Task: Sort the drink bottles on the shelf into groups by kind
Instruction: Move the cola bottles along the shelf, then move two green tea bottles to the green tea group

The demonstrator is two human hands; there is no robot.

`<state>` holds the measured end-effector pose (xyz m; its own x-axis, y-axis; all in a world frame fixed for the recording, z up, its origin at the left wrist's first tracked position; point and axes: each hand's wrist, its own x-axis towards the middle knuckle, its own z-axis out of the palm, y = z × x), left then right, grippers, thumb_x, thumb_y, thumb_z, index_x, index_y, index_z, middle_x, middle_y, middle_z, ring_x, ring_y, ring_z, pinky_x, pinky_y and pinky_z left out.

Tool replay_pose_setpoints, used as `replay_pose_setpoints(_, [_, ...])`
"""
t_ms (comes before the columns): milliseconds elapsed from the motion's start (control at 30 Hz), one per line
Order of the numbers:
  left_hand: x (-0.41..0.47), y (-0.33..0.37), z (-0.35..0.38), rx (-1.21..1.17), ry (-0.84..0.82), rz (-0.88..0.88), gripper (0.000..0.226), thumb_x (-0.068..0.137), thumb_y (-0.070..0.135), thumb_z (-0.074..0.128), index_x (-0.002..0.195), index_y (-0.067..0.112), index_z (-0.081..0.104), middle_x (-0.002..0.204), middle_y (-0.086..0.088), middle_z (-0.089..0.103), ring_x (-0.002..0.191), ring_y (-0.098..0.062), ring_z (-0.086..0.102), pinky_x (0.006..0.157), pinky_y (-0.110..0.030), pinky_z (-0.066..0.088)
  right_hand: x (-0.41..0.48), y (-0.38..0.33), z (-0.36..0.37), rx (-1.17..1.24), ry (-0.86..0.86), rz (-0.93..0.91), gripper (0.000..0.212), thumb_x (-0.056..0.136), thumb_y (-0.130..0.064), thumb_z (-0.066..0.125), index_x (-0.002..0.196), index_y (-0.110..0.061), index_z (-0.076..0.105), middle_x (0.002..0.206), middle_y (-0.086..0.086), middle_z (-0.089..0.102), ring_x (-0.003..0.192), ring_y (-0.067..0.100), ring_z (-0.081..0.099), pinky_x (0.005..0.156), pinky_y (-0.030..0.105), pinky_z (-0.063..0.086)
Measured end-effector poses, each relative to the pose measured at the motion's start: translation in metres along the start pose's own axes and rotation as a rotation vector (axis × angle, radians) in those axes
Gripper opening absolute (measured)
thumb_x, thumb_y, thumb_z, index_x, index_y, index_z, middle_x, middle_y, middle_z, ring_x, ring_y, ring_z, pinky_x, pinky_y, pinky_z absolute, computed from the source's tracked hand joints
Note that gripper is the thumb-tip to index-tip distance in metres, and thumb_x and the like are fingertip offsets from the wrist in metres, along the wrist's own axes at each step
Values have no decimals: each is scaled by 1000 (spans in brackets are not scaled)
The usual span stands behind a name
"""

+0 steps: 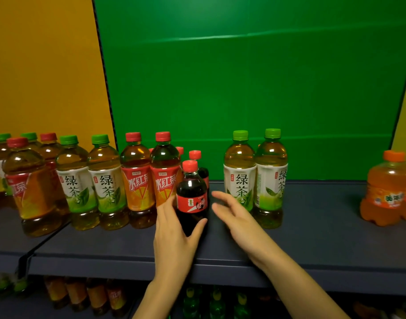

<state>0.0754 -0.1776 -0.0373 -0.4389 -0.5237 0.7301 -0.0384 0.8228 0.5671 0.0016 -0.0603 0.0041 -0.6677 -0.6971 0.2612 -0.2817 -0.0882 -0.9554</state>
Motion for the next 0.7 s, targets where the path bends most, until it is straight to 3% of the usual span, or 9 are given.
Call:
replay_pose_setpoints(100, [2, 5, 4, 62, 76, 33, 72, 68, 28, 79, 126, 9, 40, 121, -7, 47, 115, -20, 46, 87, -29, 43, -16, 0, -29, -102, 49, -53, 25, 91, -14, 53, 114, -23, 56, 116, -6, 59, 99, -10, 55, 76, 3, 43])
replay_pose_setpoints(233, [1, 27, 13, 58, 246, 290, 50, 77, 21, 70, 118, 9, 44, 120, -9, 44, 115, -20, 42, 99, -25, 35, -28, -2, -70, -158, 199, -158, 13, 86, -8, 59, 94, -16, 65, 93, 1, 69, 80, 0, 63, 67, 9, 48])
replay_pose_setpoints(333, [5, 52, 25, -61, 172, 378, 45, 82, 25, 56, 122, 11, 42, 124, -4, 40, 120, -16, 41, 105, -20, 32, -23, 1, -95, -265, 437, -269, 14, 83, -6, 62, 88, -19, 61, 91, 4, 63, 78, 8, 57, 63, 10, 45])
replay_pose_setpoints(433, [12, 75, 42, -146, -1, 284, 67, 82, 37, 52, 137, 13, 24, 140, -6, 31, 133, -11, 26, 111, -12, 18, -8, 9, -110, -463, 561, -301, 39, 80, -13, 68, 114, -18, 49, 111, -2, 48, 96, 12, 49, 76, 12, 41])
replay_pose_setpoints(533, [18, 87, 62, -193, -112, 165, 84, 83, 48, 51, 144, 15, 4, 151, -5, 15, 141, -16, 17, 115, -27, 20, 7, 17, -112, -433, 490, -251, 71, 75, -20, 74, 133, -12, 34, 123, -5, 39, 107, 10, 46, 84, 12, 39])
replay_pose_setpoints(600, [25, 90, 73, -258, -149, 30, 92, 82, 45, 60, 145, 12, 1, 152, -6, 13, 140, -19, 20, 114, -36, 26, 12, 20, -109, -341, 424, -224, 78, 73, -21, 76, 135, -13, 30, 124, -7, 42, 111, 10, 48, 82, 8, 40])
replay_pose_setpoints(700, [37, 86, 82, -409, -141, -158, 92, 73, 37, 74, 141, 15, 16, 143, -6, 35, 127, -18, 42, 103, -35, 41, 16, 27, -106, -277, 350, -139, 85, 70, -24, 78, 137, -15, 27, 122, -7, 48, 112, 10, 49, 89, 20, 42])
